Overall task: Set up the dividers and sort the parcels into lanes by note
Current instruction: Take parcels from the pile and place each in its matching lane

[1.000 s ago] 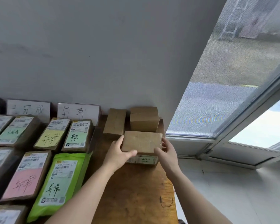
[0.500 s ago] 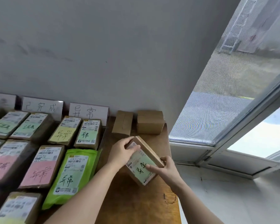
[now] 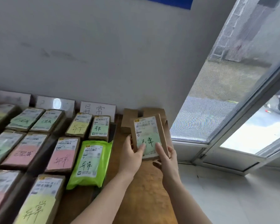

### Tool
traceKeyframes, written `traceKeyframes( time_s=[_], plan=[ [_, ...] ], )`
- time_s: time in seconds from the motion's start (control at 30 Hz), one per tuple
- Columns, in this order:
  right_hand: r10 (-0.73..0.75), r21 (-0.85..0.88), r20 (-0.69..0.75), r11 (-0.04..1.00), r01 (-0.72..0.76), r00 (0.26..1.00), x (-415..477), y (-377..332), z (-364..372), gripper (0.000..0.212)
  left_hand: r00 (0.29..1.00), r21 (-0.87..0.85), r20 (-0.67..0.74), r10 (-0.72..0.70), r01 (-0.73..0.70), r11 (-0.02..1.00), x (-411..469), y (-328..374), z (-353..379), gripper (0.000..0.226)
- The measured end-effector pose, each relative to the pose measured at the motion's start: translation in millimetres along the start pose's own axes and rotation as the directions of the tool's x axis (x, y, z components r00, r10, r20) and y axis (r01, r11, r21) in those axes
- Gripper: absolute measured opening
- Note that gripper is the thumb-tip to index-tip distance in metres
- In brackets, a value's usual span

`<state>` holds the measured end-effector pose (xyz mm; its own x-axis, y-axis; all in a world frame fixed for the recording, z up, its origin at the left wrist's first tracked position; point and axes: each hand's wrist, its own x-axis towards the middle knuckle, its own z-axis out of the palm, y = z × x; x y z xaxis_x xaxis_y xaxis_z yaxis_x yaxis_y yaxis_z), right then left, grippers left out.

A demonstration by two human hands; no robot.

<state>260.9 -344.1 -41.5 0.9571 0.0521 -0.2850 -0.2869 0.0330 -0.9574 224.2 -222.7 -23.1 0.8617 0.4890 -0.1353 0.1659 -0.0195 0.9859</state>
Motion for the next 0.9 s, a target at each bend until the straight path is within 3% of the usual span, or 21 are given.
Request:
traceKeyframes(
  time_s=[0.07, 0.13, 0.2, 0.27, 0.37, 0.53, 0.63, 0.9],
  plan=[
    [-0.04, 0.025, 0.009, 0.999, 0.04, 0.999, -21.4, -5.9, 11.2, 0.066, 0.997, -0.074, -0.028, 0.075, -0.077, 0.994, -13.3, 2.1, -13.9, 0.034],
    [-0.074, 0.025, 0.068, 0.997, 0.072, 0.995, -47.0, -11.0, 21.9, 0.074, 0.99, -0.11, -0.064, 0.126, -0.133, 0.985, -28.5, 8.4, -35.2, 0.034],
    [-0.104, 0.028, 0.125, 0.994, 0.101, 0.987, -71.5, -15.1, 32.7, 0.068, 0.981, -0.125, -0.096, 0.166, -0.177, 0.976, -45.5, 14.6, -57.6, 0.037],
    [-0.136, 0.029, 0.169, 0.991, 0.133, 0.976, -91.7, -17.6, 43.2, 0.063, 0.972, -0.137, -0.151, 0.179, -0.2, 0.97, -63.5, 20.3, -78.5, 0.035],
    [-0.183, -0.008, 0.219, 0.982, 0.19, 0.958, -119.0, -13.7, 56.7, 0.073, 0.952, -0.173, -0.252, 0.174, -0.221, 0.96, -85.4, 19.0, -106.3, 0.029],
    [-0.198, -0.057, 0.261, 0.974, 0.22, 0.945, -164.1, 9.1, 69.2, 0.058, 0.953, -0.187, -0.287, 0.101, -0.159, 0.969, -125.5, 14.1, -145.6, 0.018],
    [-0.177, -0.076, 0.295, 0.975, 0.207, 0.939, -190.2, 19.8, 74.6, 0.06, 0.951, -0.216, -0.303, 0.056, -0.126, 0.968, -146.3, 3.5, -166.4, 0.017],
    [-0.101, -0.245, 0.298, 0.953, 0.178, 0.949, -228.7, 44.9, 92.4, 0.056, 0.956, -0.165, -0.288, -0.056, 0.008, 0.986, -177.6, -27.3, -206.2, 0.039]
  ],
)
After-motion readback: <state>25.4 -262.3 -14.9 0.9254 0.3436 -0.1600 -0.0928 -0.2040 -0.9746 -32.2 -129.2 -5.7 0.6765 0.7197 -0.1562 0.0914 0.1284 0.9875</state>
